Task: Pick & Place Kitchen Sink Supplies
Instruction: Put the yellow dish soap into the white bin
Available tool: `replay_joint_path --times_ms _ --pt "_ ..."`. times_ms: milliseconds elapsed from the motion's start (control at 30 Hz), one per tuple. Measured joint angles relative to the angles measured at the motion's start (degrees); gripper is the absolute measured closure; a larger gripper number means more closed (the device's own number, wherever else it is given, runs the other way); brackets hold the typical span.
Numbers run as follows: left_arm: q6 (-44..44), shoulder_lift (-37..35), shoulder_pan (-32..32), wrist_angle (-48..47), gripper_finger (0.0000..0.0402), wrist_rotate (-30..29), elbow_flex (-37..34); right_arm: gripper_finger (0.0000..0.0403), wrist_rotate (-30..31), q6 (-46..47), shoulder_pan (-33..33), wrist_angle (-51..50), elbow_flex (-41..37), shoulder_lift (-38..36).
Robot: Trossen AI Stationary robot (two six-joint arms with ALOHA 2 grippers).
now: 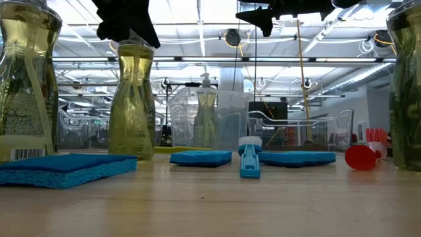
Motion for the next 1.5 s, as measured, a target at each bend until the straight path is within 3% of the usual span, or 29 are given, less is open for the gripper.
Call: replay_joint_path --times_ms 267,1133,1500 --pt "0.03 -0.09 -0.01 0.82 0.0294 2.32 0.02 0.0165 0.0 0.01 -0.01 0.0 0.0 0.01" --pt "3.95 -0.33 2.39 7.69 0.0294 0.16 -0.13 0.0165 0.0 0.0 -0.01 0.0 0.0 0.0" --pt "5.08 -4.08 3.87 17.16 0.0294 -0.19 -0.11 0.0165 -1.49 -0.46 1.08 -0.35 0.0 0.0"
